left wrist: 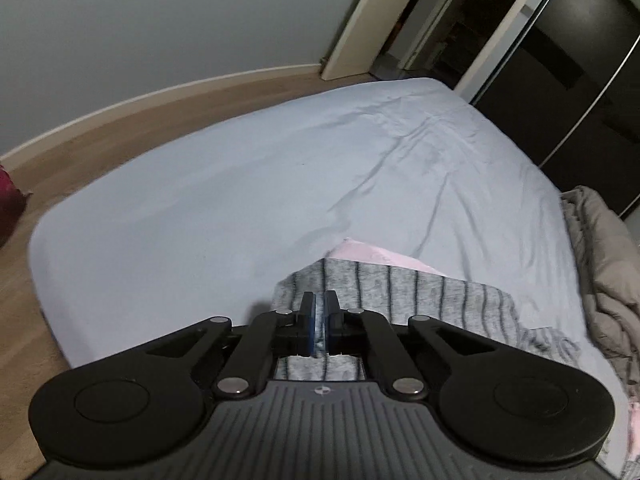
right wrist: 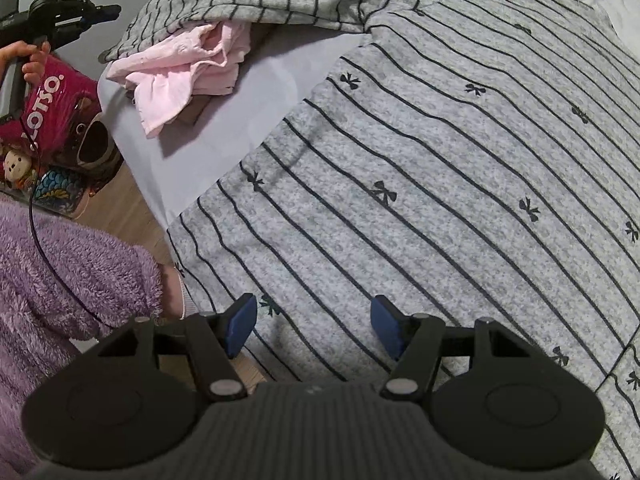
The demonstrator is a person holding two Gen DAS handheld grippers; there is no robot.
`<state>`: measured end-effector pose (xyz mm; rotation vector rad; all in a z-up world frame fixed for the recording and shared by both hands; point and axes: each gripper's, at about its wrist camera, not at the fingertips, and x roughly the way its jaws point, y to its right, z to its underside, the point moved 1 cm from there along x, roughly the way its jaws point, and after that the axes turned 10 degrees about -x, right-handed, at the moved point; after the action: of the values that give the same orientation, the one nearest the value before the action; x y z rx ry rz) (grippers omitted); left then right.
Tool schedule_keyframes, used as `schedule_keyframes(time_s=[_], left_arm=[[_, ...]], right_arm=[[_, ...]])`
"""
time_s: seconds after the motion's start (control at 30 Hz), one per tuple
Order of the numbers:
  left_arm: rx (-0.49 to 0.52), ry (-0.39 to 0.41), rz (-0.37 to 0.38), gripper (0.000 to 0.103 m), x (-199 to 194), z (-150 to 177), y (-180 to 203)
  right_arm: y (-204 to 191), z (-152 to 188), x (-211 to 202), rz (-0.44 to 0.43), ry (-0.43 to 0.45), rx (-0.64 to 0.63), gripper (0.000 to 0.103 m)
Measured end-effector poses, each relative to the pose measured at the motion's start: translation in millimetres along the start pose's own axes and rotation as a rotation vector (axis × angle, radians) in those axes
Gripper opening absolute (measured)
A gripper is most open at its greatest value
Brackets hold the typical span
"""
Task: Fold clothes
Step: 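Grasp the shirt edge with the left gripper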
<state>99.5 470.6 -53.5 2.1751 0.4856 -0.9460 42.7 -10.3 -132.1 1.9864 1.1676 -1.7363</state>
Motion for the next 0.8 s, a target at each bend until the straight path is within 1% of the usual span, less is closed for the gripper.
schedule_keyframes(time_s=[0.03, 0.07, 0.1, 0.13, 0.17, 0.2, 0.27, 0.33, 0.37, 0.4, 0.47, 0.5, 0.57, 0.67, 0.8], left_arm=[[-0.009, -0.006, -0.016, 0.003, 1.8, 0.0, -1.2], [-0.031, -0.028, -0.026, 0.005, 5.7, 0.2, -4.5], [-0.049, -0.053, -0.027, 0.017, 8.6, 0.9, -8.4], [-0.057, -0.066, -0.034, 0.025, 10.3, 1.8, -10.8], [-0.061, -0.071, -0.049, 0.042, 12.5, 2.9, -12.3], [-0.066, -0.075, -0.064, 0.048, 14.3, 3.9, -14.0], [-0.074, -0.085, -0.085, 0.047, 15.2, 6.2, -18.6], [-0.096, -0.114, -0.079, 0.047, 18.1, 8.6, -23.2], [-0.109, -0.131, -0.076, 0.041, 19.5, 10.1, -25.4], [-0.122, -0.149, -0.070, 0.027, 21.0, 11.5, -27.0], [-0.135, -0.169, -0.055, 0.019, 20.3, 13.2, -27.1], [-0.132, -0.162, -0.057, 0.012, 18.0, 13.1, -25.7], [-0.117, -0.135, -0.068, 0.007, 12.5, 12.3, -20.7], [-0.091, -0.073, -0.070, 0.005, 0.1, 10.8, -9.2], [-0.004, 0.021, -0.036, 0.004, -23.4, 9.3, 20.9]], right_arm=[[-1.0, 0.5, -1.0, 0.002, 0.004, -0.003, 0.066], [-1.6, 1.2, -2.1, 0.004, 0.007, -0.004, 0.066], [-2.0, 1.8, -3.1, 0.005, 0.011, -0.004, 0.066], [-2.2, 2.5, -4.0, 0.007, 0.014, -0.002, 0.066], [-2.4, 3.2, -5.0, 0.007, 0.018, 0.001, 0.066], [-2.5, 3.9, -5.8, 0.007, 0.021, 0.003, 0.066], [-2.7, 5.2, -7.1, 0.008, 0.025, 0.005, 0.066], [-3.0, 6.0, -8.1, 0.010, 0.028, 0.003, 0.066], [-3.0, 6.4, -8.5, 0.011, 0.029, 0.003, 0.066], [-2.9, 6.8, -8.8, 0.013, 0.029, 0.004, 0.066], [-2.3, 7.1, -9.7, 0.018, 0.032, 0.004, 0.066], [-1.9, 7.1, -10.1, 0.021, 0.033, 0.005, 0.066], [-1.5, 7.7, -11.4, 0.029, 0.036, 0.000, 0.066], [-1.3, 8.4, -12.7, 0.032, 0.039, -0.004, 0.066], [-2.3, 8.5, -13.3, 0.031, 0.041, -0.009, 0.066]])
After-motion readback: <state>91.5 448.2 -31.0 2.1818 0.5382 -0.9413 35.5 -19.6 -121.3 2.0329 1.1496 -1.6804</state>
